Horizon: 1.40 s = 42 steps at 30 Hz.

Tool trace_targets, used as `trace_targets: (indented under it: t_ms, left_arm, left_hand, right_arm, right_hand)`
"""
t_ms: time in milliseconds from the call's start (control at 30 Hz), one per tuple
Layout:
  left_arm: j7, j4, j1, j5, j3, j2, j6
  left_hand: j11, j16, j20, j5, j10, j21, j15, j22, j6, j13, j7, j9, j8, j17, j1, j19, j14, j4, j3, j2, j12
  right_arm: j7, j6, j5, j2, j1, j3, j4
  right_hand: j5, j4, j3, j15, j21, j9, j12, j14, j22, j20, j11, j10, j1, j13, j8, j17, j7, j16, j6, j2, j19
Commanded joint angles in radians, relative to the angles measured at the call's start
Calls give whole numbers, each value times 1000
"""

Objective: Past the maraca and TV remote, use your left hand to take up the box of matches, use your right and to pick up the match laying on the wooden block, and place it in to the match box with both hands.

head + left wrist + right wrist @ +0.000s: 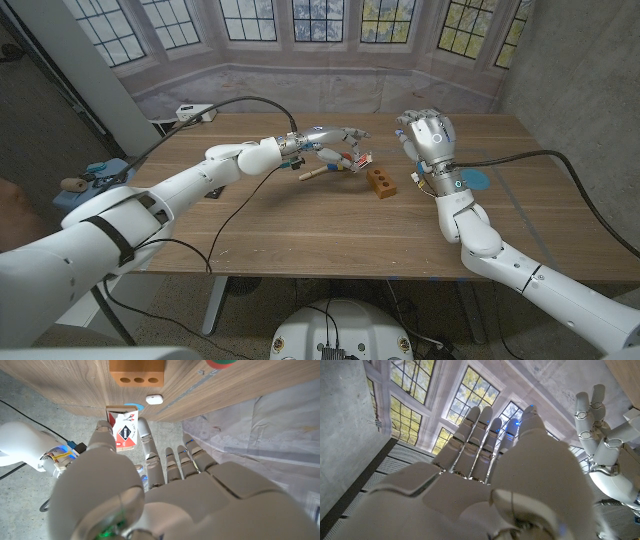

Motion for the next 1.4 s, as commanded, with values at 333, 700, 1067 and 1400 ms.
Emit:
trace_targets:
  t_ms: [333, 700, 1067, 1400]
  left_arm:
    - [-69, -83, 37, -14, -29, 45, 47]
    - [-125, -140, 61, -28, -43, 70, 92]
    - [-156, -224, 100, -19, -66, 113, 136]
    - [-178, -271, 125, -20, -86, 140, 160]
  left_hand:
    - [2, -4, 2, 6, -5, 0, 0, 5, -5, 3, 1, 2, 4, 2, 12, -4, -4, 0, -4, 25, 0]
    - [4, -4, 1, 6, -7, 0, 2, 5, -5, 3, 2, 1, 4, 1, 13, -6, -6, 0, -4, 26, 0]
    - [9, -6, 3, 6, -13, -3, 6, 5, -13, 3, 3, 3, 3, 2, 11, -14, -15, 1, -3, 28, -2]
    - [9, -6, 2, 6, -15, -3, 7, 5, -13, 3, 3, 2, 2, 2, 10, -16, -17, 1, -3, 28, -2]
  right_arm:
    - [20, 31, 135, 24, -7, 28, -6]
    - [33, 19, 217, 41, -29, 66, -48]
    - [39, 35, 321, 67, -50, 114, -103]
    - [26, 59, 408, 108, -63, 143, -124]
  right_hand:
    - [3, 2, 0, -107, -1, 2, 4, -8, 0, -54, -7, -7, -12, -1, -1, 5, 1, 5, -4, 3, -3]
    - [3, 2, -1, -108, -1, 2, 6, -10, 0, -56, -9, -5, -15, -2, 0, 5, 0, 5, -2, 3, -3]
    - [2, 1, -2, -108, -2, 1, 6, -12, 0, -58, -10, -6, -19, -3, 1, 8, 0, 7, 0, 4, -6]
    - [2, 0, -2, -108, -4, 1, 7, -16, 1, -59, -10, -7, -21, -3, 1, 12, 0, 10, 0, 6, -9]
